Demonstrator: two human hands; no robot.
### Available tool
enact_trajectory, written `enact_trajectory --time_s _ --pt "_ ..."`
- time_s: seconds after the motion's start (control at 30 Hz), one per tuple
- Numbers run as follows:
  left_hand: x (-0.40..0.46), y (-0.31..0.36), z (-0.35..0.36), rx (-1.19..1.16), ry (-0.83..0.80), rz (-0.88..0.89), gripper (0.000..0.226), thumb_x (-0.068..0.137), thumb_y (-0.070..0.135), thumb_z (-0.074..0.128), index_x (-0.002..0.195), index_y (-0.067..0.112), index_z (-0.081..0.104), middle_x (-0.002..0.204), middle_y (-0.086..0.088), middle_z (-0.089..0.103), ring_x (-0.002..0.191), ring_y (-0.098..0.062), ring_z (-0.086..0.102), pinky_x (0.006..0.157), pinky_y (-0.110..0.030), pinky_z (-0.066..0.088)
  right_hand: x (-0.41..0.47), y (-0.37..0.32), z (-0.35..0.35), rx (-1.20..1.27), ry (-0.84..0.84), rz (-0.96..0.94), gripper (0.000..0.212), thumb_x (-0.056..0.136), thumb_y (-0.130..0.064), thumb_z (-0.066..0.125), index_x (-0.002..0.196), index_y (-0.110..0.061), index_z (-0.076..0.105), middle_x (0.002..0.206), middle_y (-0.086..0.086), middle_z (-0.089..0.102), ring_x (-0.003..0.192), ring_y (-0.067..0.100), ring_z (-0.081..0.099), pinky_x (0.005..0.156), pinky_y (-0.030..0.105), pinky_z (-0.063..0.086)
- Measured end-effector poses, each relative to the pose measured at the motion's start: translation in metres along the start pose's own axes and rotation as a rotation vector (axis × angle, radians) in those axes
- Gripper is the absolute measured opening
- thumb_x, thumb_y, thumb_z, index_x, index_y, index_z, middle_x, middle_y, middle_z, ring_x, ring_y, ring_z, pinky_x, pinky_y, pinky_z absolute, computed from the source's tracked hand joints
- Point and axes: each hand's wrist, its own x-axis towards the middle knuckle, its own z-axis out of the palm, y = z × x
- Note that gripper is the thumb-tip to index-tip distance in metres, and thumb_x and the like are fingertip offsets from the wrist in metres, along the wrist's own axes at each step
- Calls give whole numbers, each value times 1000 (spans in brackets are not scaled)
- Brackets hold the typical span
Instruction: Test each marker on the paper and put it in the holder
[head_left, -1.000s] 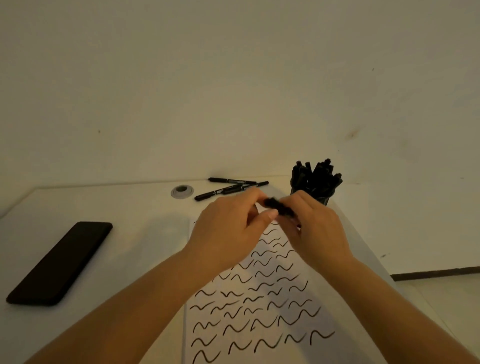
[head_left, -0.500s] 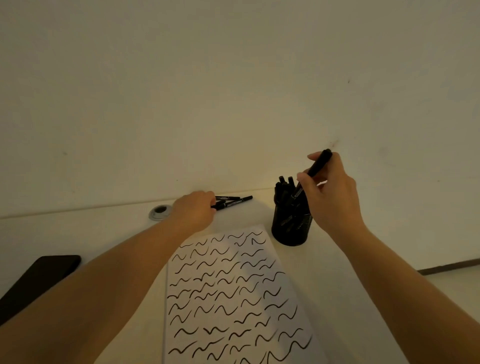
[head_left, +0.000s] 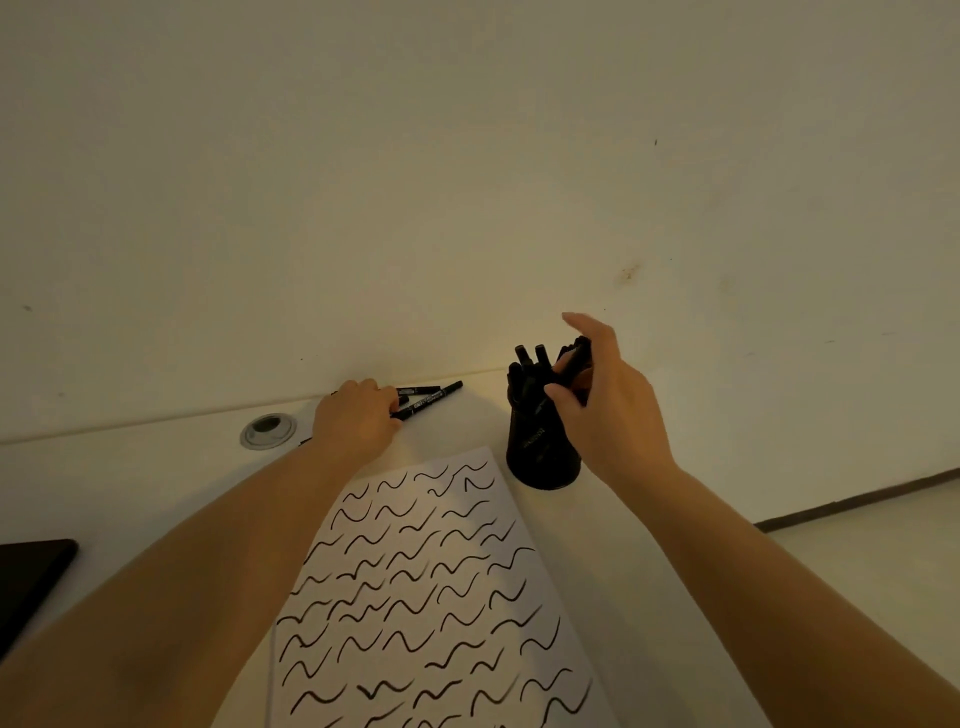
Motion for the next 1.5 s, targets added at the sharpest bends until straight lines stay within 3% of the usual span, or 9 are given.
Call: enact_trajectory --time_s 0.23,0.53,0.7,0.77,0.87,0.97,1.07,1.33,1.5 --pt "0 3 5 23 -4 4 26 92 33 44 104 13 55 103 -6 57 93 -24 52 70 -35 41 -9 6 16 -123 -60 -96 34 89 -12 52 122 -17 46 105 3 64 82 28 62 58 30 43" --pt "-14 -8 -1 -92 89 -58 25 93 30 43 100 9 54 98 -9 56 86 -25 53 61 -31 34 -15 4 19 -228 -54 -147 46 91 -9 45 137 -11 38 116 9 54 97 27 53 74 31 43" --pt "-37 4 -26 -245 131 -89 23 94 30 42 101 12 53 98 -8 56 80 -23 52 61 -31 35 -21 -16 6 -290 136 -176 39 81 -5 57 120 -7 54 113 12 58 101 31 49 82 39 40" --pt "-54 12 -39 -345 118 -114 24 94 32 41 105 14 53 97 -6 60 81 -22 55 63 -33 42 -31 -27 2 -193 190 -174 29 81 -6 57 110 -9 58 101 2 59 94 26 50 77 36 42" --pt "-85 23 -57 -593 63 -121 23 94 33 41 108 18 52 94 2 65 85 -17 61 74 -40 51 -50 -46 2 43 67 -50 17 88 -15 52 100 -21 61 82 -23 51 79 5 52 64 18 42" --pt "-122 33 -75 -799 47 -57 12 94 30 43 101 25 51 86 15 63 79 1 61 70 -26 49 -73 -63 9 241 -149 116 10 90 -30 49 93 -35 58 76 -15 60 68 -3 56 57 10 40" --pt "-162 41 -87 -877 28 0 12 93 28 44 88 39 46 83 15 62 75 10 59 65 -13 40 -100 -79 15 405 -193 201 15 89 -36 48 100 -34 58 74 -10 63 66 -4 57 57 10 44" --pt "-253 48 -92 -865 44 67 16 87 32 50 91 46 55 82 22 62 79 7 58 69 -10 47 -174 -108 39 614 -221 276 16 92 -29 46 89 -24 60 62 -8 54 51 -3 49 48 11 39" --pt "-297 49 -86 -623 115 82 22 87 37 51 103 28 64 79 18 60 71 0 56 64 -9 41 -208 -120 41 680 -178 329 18 93 -23 45 80 -22 57 59 -7 50 49 -2 46 48 12 38"
